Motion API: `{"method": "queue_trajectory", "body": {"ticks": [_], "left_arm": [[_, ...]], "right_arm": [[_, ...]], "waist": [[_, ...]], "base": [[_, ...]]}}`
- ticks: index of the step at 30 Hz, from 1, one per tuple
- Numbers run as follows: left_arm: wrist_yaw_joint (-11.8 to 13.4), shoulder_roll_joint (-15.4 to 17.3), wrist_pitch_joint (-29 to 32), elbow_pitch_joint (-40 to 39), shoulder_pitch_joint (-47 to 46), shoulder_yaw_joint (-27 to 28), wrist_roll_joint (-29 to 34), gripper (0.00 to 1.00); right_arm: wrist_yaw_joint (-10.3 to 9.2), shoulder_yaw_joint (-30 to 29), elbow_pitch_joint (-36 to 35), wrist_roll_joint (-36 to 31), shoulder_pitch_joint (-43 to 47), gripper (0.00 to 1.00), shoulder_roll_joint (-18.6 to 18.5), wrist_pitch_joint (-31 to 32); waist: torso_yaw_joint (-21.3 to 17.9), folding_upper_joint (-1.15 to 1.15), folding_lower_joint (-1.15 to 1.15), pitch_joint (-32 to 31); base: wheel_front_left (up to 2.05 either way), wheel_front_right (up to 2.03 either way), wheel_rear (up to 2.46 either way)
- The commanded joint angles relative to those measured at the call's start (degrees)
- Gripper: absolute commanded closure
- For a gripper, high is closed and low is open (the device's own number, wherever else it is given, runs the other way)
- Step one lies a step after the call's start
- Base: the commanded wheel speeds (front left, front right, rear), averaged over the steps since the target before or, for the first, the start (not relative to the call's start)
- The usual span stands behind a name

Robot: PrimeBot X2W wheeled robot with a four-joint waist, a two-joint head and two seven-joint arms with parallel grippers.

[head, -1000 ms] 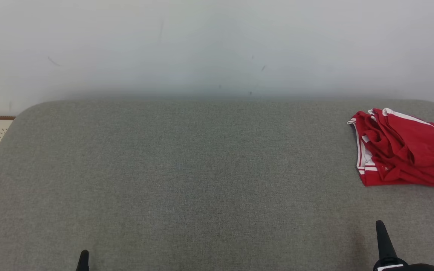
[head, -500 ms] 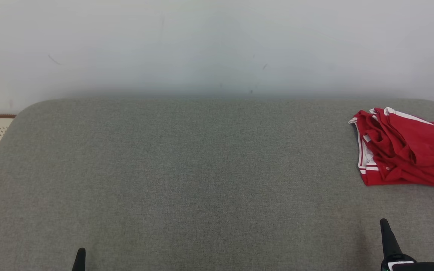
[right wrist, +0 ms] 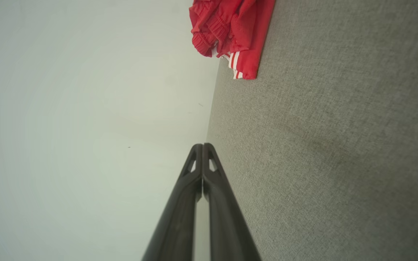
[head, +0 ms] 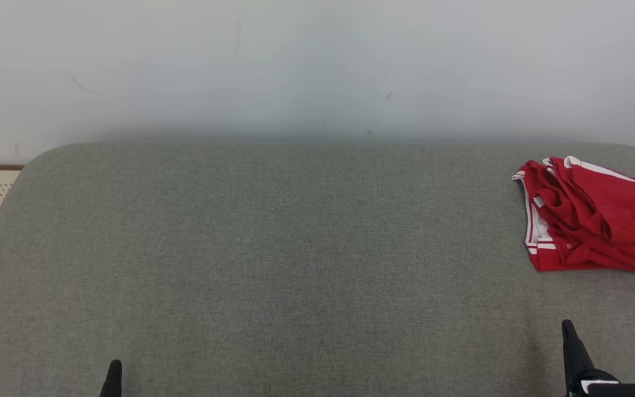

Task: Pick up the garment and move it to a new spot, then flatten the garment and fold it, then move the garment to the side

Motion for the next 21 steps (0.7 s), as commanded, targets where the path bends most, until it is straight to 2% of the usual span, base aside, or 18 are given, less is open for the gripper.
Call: {"method": "queue_trajectory", "body": {"ticks": [1, 21], "left_arm": [[-0.48, 0.01, 0.27, 0.03, -0.44, 0.38, -1.17, 1.00], [-2.11, -0.85, 2.68, 1.53, -1.27, 2.23, -9.15, 1.00]], "right_arm": [[0.02, -0.25, -0.19, 1.26, -0.81, 1.00, -0.35, 0.35], [0.02, -2.01, 1.00, 10.14, -1.67, 1.00, -0.11, 2.12]], "waist": [[0.02, 0.00, 0.00, 0.03], [0.25, 0.00, 0.00, 0.43]], "base": [[0.00, 0.00, 0.00], [0.00, 0.00, 0.00]]}}
